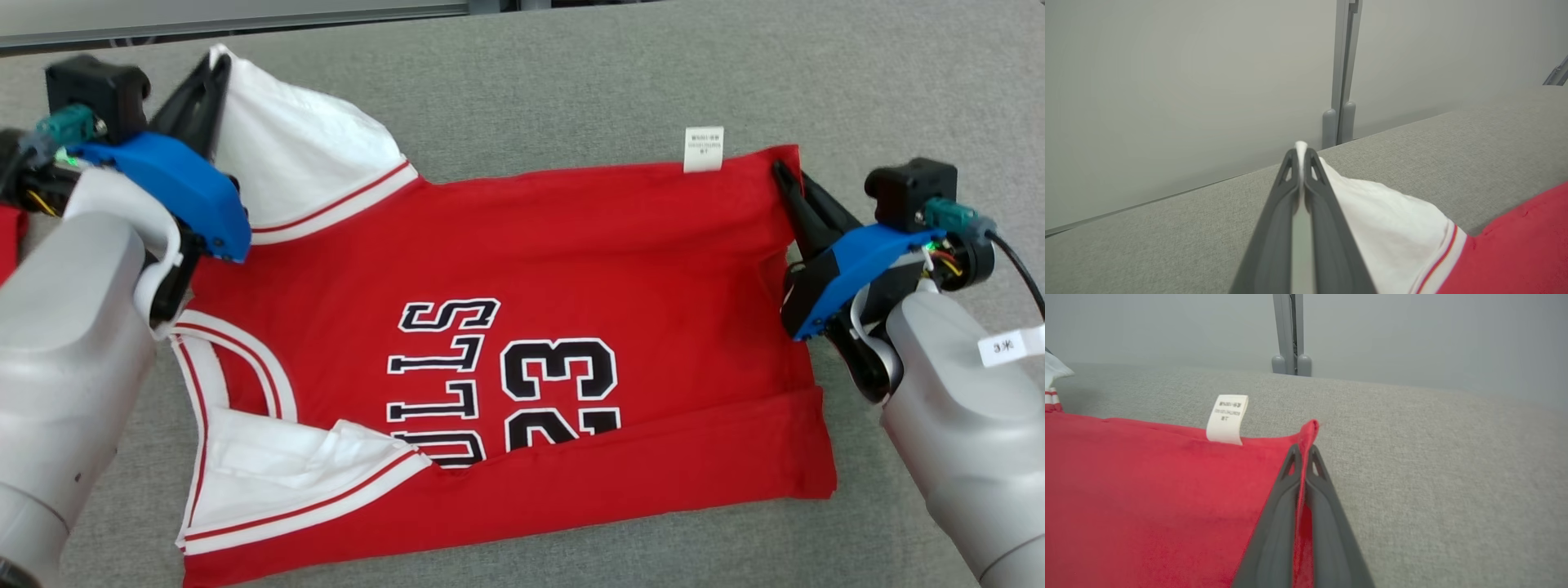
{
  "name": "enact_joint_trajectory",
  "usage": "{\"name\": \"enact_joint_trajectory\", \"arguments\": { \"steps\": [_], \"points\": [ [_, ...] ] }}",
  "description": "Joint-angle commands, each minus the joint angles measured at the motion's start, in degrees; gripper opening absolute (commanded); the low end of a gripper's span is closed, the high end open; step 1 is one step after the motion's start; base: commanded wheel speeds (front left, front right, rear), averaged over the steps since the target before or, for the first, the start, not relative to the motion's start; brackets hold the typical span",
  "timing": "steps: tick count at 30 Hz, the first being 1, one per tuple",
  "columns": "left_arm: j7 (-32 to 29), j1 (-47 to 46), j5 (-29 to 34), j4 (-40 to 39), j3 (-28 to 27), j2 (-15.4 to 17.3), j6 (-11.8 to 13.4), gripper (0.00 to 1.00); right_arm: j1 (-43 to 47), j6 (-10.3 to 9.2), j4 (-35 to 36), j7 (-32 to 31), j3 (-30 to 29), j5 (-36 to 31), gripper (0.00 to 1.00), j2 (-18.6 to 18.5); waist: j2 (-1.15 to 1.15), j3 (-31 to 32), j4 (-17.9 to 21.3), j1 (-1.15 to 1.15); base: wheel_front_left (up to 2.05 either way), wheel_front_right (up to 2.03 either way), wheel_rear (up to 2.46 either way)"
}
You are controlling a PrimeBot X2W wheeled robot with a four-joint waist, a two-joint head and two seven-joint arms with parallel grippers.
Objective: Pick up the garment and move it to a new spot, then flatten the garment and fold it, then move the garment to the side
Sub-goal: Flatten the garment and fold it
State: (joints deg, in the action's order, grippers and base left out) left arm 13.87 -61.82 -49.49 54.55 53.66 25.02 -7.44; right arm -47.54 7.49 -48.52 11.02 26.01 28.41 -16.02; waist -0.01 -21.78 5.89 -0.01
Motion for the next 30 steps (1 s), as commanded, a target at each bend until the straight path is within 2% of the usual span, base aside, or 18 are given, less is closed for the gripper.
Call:
{"name": "enact_joint_trajectory", "arguments": {
  "steps": [1, 8, 17, 22, 30],
  "points": [
    [0.59, 1.27, -0.52, -0.63, -0.11, 0.41, -0.03, 0.0, 0.89, 0.01, -0.05, 0.66, 0.15, 0.43, 0.0, -0.32, 0.01, 0.17, -0.28, 0.01, 0.0, 0.0, 0.0],
    [1.33, 7.89, 0.65, -7.99, -4.2, 1.99, 0.63, 0.0, 4.81, 0.01, -0.3, 3.39, -0.08, -0.37, 0.0, -1.79, 0.01, 1.9, -2.07, 0.01, 0.0, 0.0, 0.0],
    [1.37, 24.28, 5.84, -24.86, -13.61, 2.98, 5.16, 0.0, 10.99, 0.01, 3.51, 4.21, -4.49, -3.54, 0.0, -2.49, 0.01, 4.6, -3.8, 0.01, 0.0, 0.0, 0.0],
    [1.37, 34.31, 7.7, -32.4, -18.46, 2.38, 7.49, 0.0, 15.76, 0.01, 7.42, 4.23, -8.65, -6.64, 0.0, -1.75, 0.01, 6.06, -4.6, 0.01, 0.0, 0.0, 0.0],
    [1.38, 45.69, 9.78, -38.89, -23.6, -0.62, 9.07, 0.0, 23.76, 0.01, 12.05, 4.23, -14.28, -9.94, 0.0, -0.71, 0.01, 8.26, -6.35, 0.01, 0.0, 0.0, 0.0]
  ]
}}
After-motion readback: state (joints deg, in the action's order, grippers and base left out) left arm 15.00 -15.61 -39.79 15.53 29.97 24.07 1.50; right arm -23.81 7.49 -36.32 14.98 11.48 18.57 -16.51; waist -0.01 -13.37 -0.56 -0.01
